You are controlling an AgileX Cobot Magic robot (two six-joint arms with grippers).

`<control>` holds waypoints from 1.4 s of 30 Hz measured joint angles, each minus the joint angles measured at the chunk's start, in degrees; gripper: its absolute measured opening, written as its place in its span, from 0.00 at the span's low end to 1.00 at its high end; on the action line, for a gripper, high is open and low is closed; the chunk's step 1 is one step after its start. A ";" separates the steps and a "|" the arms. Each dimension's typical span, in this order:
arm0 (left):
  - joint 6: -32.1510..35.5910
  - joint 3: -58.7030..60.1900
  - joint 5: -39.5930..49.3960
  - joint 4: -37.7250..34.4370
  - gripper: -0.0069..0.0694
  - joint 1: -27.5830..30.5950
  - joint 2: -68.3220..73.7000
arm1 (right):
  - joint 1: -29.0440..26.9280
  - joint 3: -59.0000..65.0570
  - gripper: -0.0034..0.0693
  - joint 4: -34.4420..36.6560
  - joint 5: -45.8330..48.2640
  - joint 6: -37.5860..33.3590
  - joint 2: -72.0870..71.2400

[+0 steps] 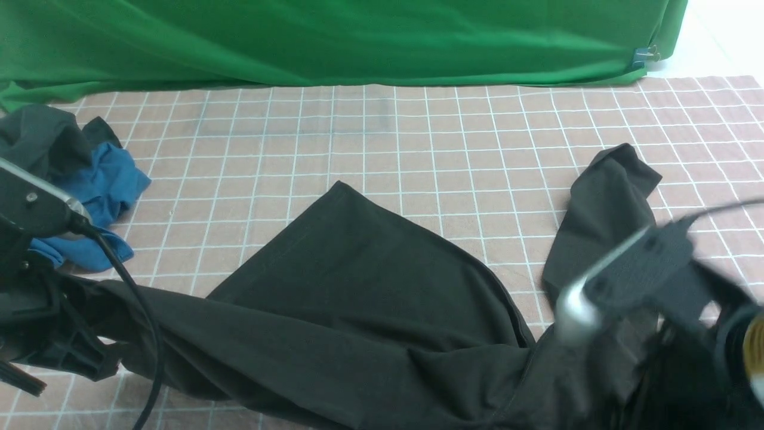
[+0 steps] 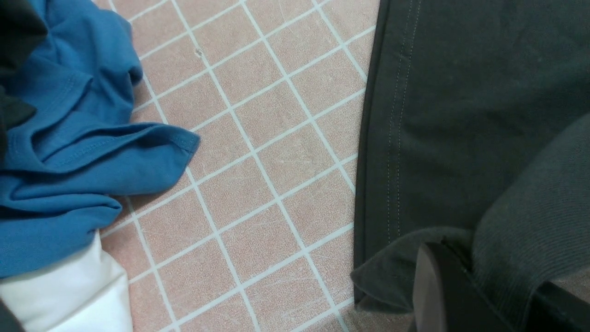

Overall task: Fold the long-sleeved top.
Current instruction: Spread the long sleeves with your arms and place them on the tabletop

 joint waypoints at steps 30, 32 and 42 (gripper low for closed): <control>0.00 0.04 -0.84 -1.50 0.12 0.00 0.00 | -38.40 -1.57 0.83 22.45 -33.58 -20.80 36.61; 0.00 0.04 -0.84 -1.50 0.12 0.00 0.00 | -37.30 -2.44 0.75 21.68 -34.72 -21.34 37.45; 0.41 0.31 -2.68 -1.92 0.12 0.00 0.00 | -38.42 -16.12 0.13 21.94 -34.12 -28.14 39.23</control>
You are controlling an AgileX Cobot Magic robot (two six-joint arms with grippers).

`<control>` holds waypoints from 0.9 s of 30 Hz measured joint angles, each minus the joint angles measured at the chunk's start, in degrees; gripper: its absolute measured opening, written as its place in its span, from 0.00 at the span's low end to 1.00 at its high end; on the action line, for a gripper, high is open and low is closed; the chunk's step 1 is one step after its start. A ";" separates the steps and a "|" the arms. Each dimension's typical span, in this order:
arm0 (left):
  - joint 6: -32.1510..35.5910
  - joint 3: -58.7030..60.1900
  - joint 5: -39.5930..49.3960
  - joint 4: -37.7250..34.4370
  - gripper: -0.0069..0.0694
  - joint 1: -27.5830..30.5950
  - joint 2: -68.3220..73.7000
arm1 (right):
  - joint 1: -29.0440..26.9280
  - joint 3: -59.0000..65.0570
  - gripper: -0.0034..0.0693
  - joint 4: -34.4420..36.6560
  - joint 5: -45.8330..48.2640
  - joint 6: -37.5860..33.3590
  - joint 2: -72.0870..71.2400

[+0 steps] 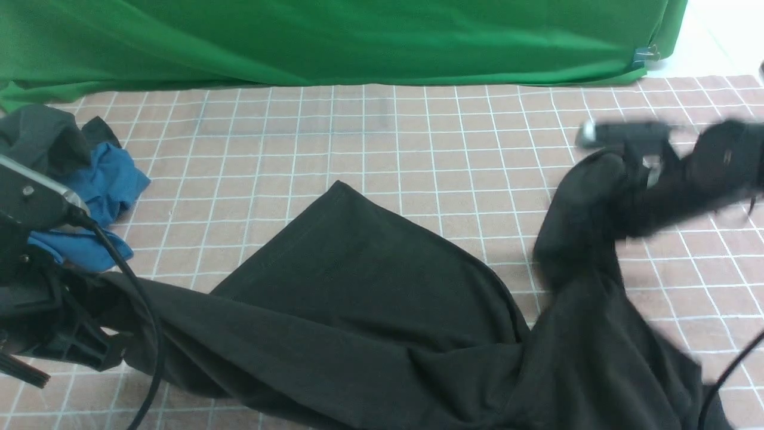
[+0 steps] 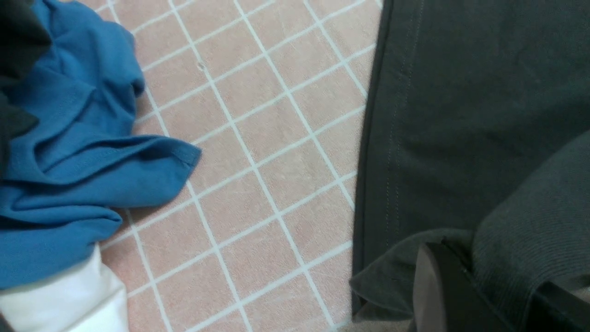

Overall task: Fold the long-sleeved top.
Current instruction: Spread the long sleeves with your arms and place them on the tabletop

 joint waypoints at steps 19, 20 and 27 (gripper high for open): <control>21.09 0.00 2.43 -12.78 0.12 0.00 0.00 | -10.93 -36.70 0.49 -1.84 5.23 -2.73 16.58; 21.09 0.00 2.47 -12.78 0.12 0.00 0.00 | -10.99 -36.77 0.61 -1.84 7.25 -2.73 16.48; 20.53 0.00 2.67 -12.78 0.12 0.00 0.00 | -10.46 -35.87 0.81 -2.08 24.11 -3.99 11.26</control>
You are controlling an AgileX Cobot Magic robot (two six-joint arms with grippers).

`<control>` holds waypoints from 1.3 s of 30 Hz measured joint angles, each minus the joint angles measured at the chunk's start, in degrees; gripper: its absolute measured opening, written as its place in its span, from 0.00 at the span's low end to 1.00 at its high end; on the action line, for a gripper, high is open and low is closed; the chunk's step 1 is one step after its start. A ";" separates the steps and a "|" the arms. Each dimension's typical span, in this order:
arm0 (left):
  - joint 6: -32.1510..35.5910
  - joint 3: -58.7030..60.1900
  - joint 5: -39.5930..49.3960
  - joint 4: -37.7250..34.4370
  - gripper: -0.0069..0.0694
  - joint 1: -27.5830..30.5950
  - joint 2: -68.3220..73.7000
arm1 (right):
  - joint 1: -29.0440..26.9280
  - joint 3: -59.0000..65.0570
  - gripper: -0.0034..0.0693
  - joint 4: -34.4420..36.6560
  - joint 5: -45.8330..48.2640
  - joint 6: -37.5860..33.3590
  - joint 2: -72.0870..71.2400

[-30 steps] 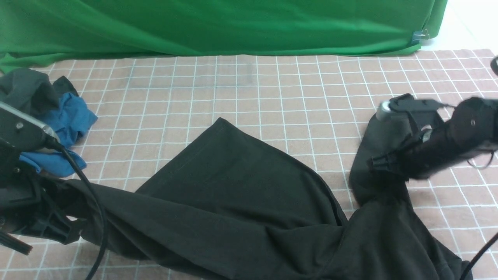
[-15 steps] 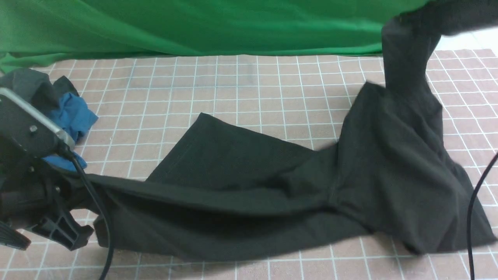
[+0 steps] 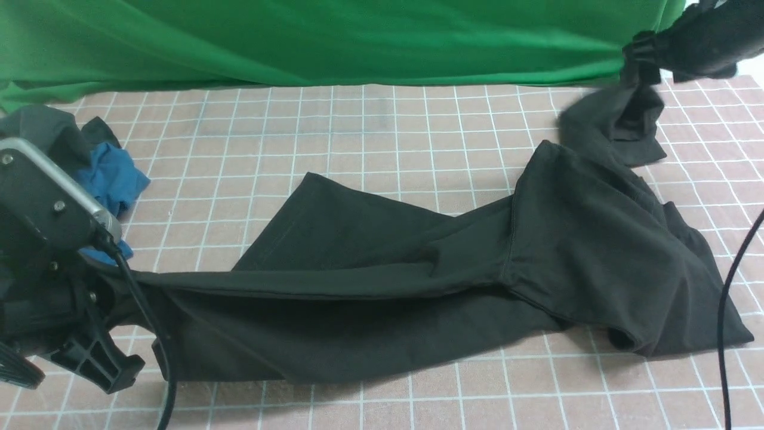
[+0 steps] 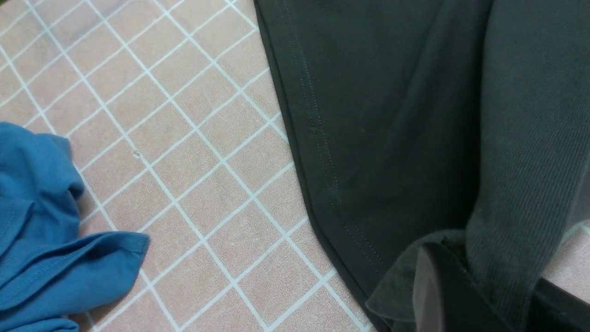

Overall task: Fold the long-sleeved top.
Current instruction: Spread the long sleeves with your arms and place them on the tabletop

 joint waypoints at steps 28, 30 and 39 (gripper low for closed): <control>-3.04 0.00 -0.39 -2.30 0.12 0.00 0.00 | 25.49 53.48 0.58 -31.89 -12.89 21.19 -24.19; -3.04 0.00 -0.39 -2.36 0.12 0.00 0.00 | 25.49 53.48 0.46 -31.54 -12.54 21.27 -24.19; -3.04 0.00 -0.26 -2.36 0.12 0.00 0.00 | 25.49 48.75 0.20 -30.83 -3.30 20.39 -25.86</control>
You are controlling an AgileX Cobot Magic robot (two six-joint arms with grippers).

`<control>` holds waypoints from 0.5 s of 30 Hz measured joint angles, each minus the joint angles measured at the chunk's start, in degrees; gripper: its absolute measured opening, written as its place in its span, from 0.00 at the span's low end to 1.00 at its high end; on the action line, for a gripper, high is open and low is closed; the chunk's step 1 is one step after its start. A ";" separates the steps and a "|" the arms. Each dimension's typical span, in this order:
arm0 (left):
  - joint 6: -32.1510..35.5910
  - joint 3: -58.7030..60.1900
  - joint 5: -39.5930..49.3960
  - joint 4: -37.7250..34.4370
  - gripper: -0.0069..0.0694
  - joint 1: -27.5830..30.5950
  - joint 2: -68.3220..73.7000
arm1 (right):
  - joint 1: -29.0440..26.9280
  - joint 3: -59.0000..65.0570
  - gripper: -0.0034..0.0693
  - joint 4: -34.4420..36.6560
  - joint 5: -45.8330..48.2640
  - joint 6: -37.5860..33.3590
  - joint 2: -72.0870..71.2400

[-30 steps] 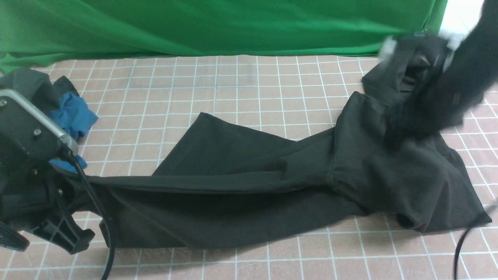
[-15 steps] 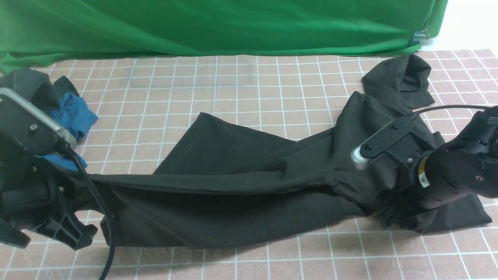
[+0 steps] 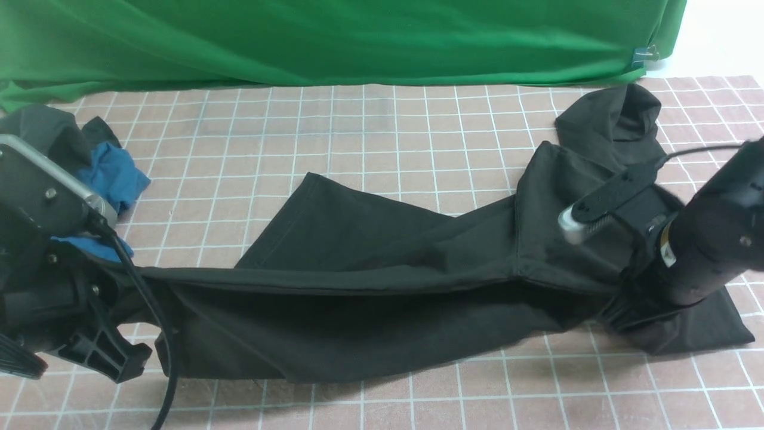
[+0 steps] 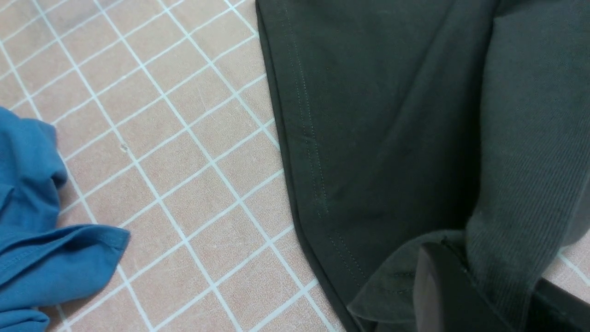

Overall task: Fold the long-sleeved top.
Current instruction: Spread the long sleeves with your arms and place them on the tabletop

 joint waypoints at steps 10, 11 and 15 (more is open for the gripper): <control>-0.01 0.00 0.00 0.29 0.12 0.00 0.06 | 0.00 -4.65 0.20 -0.99 4.87 -1.98 -9.71; -0.01 0.00 -0.10 0.44 0.12 0.00 0.06 | 0.00 -5.60 0.20 -1.01 7.26 -2.12 -11.04; -0.01 0.00 -0.17 1.13 0.12 0.00 0.06 | 0.00 -7.51 0.20 -0.45 13.28 -3.02 -16.00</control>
